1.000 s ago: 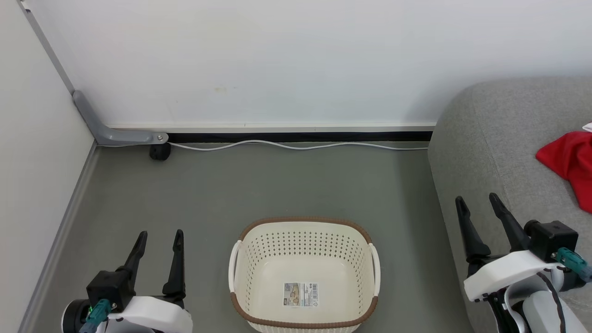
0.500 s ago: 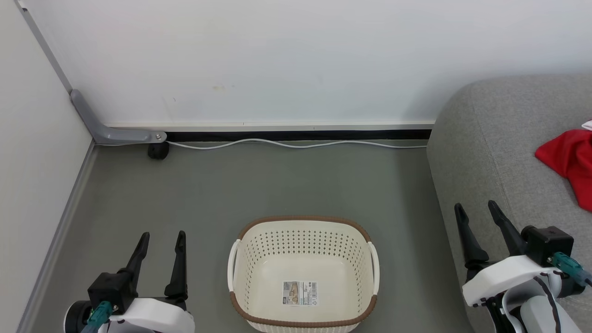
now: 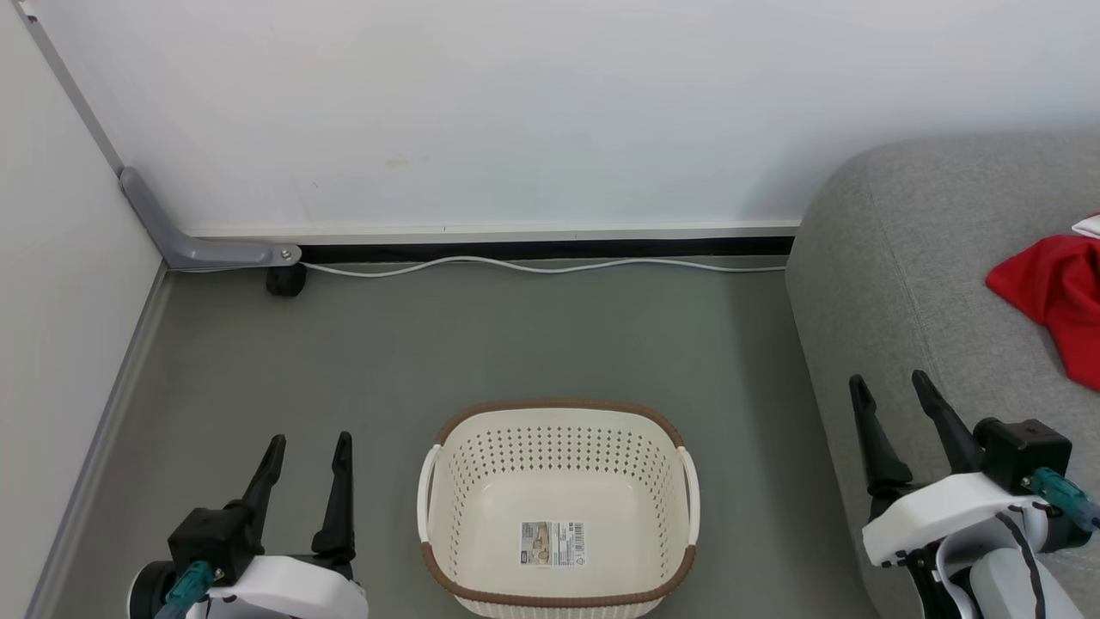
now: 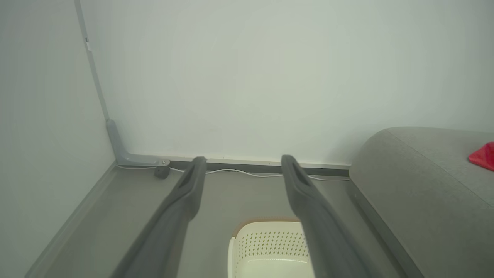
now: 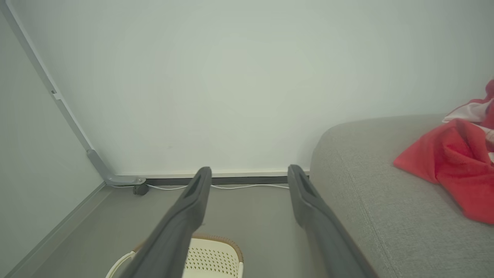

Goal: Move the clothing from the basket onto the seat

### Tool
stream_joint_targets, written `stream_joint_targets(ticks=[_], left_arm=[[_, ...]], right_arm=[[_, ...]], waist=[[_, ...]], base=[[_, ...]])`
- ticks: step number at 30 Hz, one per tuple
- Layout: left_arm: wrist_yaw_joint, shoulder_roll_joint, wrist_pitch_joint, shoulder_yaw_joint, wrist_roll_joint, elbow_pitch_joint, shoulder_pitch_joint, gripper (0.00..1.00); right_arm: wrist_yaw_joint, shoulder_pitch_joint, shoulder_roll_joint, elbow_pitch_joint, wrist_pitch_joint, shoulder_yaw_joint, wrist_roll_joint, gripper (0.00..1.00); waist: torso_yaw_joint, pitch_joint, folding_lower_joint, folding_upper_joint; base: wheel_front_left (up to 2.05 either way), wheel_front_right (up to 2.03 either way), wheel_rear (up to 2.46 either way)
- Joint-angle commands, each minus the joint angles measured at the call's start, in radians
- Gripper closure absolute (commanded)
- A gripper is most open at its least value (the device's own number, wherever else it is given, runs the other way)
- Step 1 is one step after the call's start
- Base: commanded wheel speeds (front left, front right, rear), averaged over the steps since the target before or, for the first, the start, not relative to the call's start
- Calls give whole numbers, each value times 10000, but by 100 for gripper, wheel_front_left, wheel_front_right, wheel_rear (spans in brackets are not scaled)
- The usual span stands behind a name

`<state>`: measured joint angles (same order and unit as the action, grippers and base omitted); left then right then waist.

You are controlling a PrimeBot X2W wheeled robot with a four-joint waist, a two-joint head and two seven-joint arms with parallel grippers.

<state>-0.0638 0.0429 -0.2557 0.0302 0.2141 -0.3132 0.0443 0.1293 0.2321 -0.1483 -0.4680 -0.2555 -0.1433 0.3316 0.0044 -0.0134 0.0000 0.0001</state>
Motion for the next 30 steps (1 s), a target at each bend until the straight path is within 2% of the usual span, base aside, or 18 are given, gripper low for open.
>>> stream_joint_targets(ticks=[1, 2, 3, 9, 13, 16, 30], left_arm=[[-41, 74, -61, -251, 98, 196, 117, 0], [-63, 74, -61, -251, 175, 189, 116, 0], [-55, -9, 3, 26, 148, -71, 2, 100], [-68, -86, 126, -30, 452, -506, -102, 100], [-88, -81, 247, -77, 901, -456, -90, 100], [-108, -76, 350, -107, 1347, -409, -79, 100], [-171, -59, 713, -243, 2783, -272, -5, 100]], right_arm=[[14, 165, -71, 259, -63, -128, -102, 0], [14, 189, -84, 276, -63, -97, -111, 0], [0, -7, 4, -15, 2, 75, 10, 100], [0, -347, 184, -317, 108, 111, 309, 100], [1, -390, 210, -219, 230, 194, 720, 100], [1, -425, 236, -135, 342, 269, 1128, 100], [3, -515, 321, 137, 715, 524, 2454, 100]], waist=[[-15, -12, 0, -1], [-18, -15, 0, -1], [-17, -15, 0, -1], [-18, -11, 3, -1], [-19, 15, 23, -1], [-20, 2, 2, -1], [-22, 8, 0, -1]], base=[[0, 0, 0], [0, 0, 0], [0, 0, 0], [0, 0, 0], [0, 0, 0], [0, 0, 0], [0, 0, 0]])
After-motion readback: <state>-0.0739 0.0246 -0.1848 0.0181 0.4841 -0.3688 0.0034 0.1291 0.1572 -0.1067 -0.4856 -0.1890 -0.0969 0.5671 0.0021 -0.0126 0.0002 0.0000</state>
